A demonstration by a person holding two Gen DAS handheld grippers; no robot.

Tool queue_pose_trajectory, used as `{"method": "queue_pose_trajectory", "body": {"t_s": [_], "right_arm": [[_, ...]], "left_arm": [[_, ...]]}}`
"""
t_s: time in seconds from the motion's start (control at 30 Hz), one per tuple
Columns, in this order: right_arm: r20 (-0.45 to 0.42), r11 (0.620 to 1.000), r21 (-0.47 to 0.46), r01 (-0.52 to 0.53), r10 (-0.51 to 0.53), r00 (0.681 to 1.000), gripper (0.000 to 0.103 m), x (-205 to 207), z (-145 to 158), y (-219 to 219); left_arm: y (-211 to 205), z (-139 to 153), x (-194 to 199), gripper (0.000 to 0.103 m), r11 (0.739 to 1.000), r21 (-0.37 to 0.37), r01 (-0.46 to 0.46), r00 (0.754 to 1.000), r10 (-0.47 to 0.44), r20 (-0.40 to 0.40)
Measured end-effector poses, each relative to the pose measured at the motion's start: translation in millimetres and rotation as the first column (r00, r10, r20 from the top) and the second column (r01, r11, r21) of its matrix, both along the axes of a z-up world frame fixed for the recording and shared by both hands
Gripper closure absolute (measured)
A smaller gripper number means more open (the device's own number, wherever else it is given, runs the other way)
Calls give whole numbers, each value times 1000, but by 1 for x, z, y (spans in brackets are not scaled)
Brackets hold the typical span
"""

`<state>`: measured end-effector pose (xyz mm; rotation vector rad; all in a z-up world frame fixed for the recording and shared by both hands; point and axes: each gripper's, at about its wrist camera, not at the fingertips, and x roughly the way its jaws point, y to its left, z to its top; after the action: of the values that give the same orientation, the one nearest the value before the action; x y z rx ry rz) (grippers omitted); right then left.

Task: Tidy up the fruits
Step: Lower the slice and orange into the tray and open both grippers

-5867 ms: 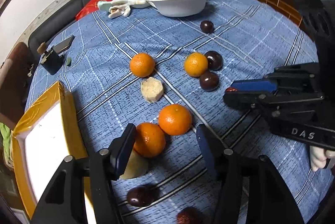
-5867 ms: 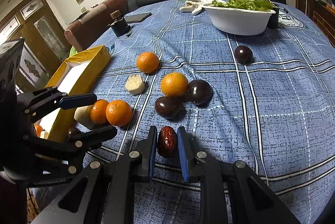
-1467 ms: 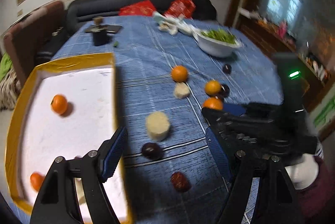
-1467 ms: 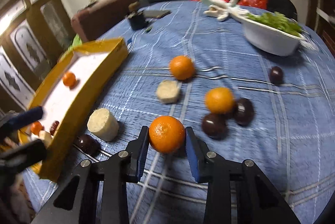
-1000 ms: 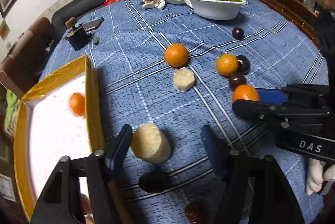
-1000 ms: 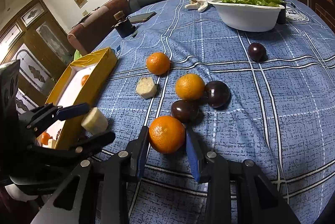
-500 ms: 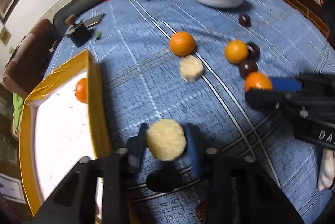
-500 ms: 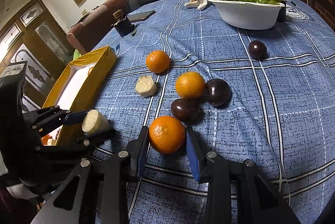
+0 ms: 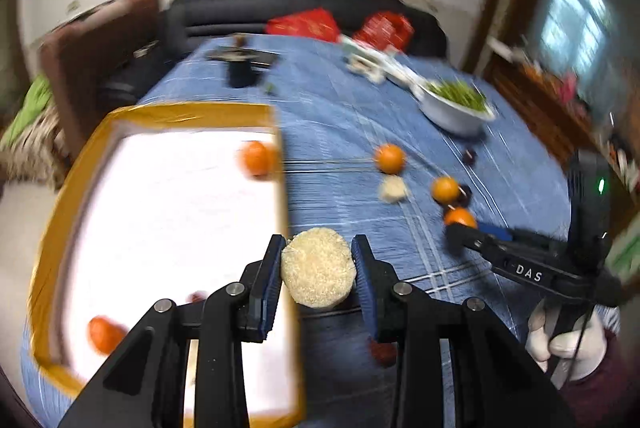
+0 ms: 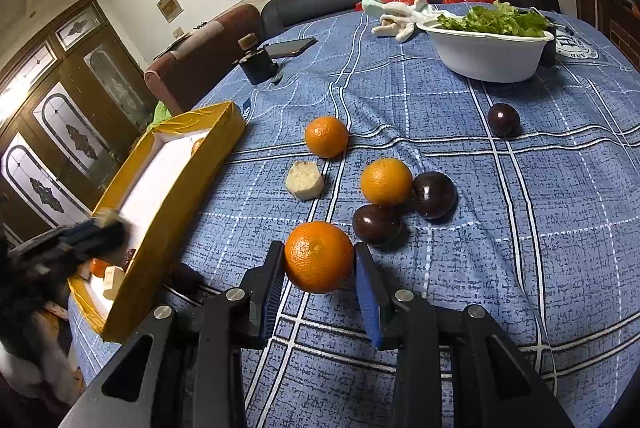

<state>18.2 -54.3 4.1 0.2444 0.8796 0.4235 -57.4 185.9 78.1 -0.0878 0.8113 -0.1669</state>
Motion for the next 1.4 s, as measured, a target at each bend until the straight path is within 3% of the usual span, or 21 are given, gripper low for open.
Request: {"method": "queue_pose_trajectory", "body": {"t_s": [0.2, 0.33, 0.57, 0.73, 0.87, 1.07, 1.13, 1.2, 1.3, 1.4], "right_arm": [[19, 1000, -24, 7, -7, 1000, 65, -4, 10, 12], [37, 998, -4, -59, 59, 998, 65, -12, 32, 41], [42, 962, -52, -266, 269, 962, 64, -16, 52, 141], [17, 930, -131, -344, 349, 937, 64, -5, 38, 204], [-31, 917, -183, -355, 356, 934, 64, 9, 16, 229], [-31, 911, -221, -348, 351, 936, 63, 17, 1, 242], [-26, 912, -220, -346, 349, 937, 52, 15, 1, 243], [-14, 920, -209, -332, 336, 942, 44, 14, 5, 238], [-2, 932, -182, -314, 319, 948, 44, 10, 15, 230], [12, 947, -142, -287, 291, 957, 44, 7, 27, 214]], "left_arm": [[74, 1, -23, 70, 982, -19, -190, 982, 190, 10], [112, -5, -27, 70, 960, -51, -275, 962, 275, -3], [144, -19, -10, 70, 948, -83, -307, 952, 304, -44], [156, -29, 5, 70, 942, -117, -314, 949, 307, -73], [165, -34, 13, 68, 935, -153, -321, 946, 310, -90], [171, -31, 4, 43, 918, -234, -320, 947, 312, -72], [173, -26, -2, 30, 907, -257, -333, 943, 326, -68], [173, -22, -8, 24, 897, -267, -353, 935, 349, -66], [170, -16, -16, 21, 884, -282, -373, 927, 366, -78], [162, -7, -30, 20, 869, -351, -347, 935, 351, -56]]}}
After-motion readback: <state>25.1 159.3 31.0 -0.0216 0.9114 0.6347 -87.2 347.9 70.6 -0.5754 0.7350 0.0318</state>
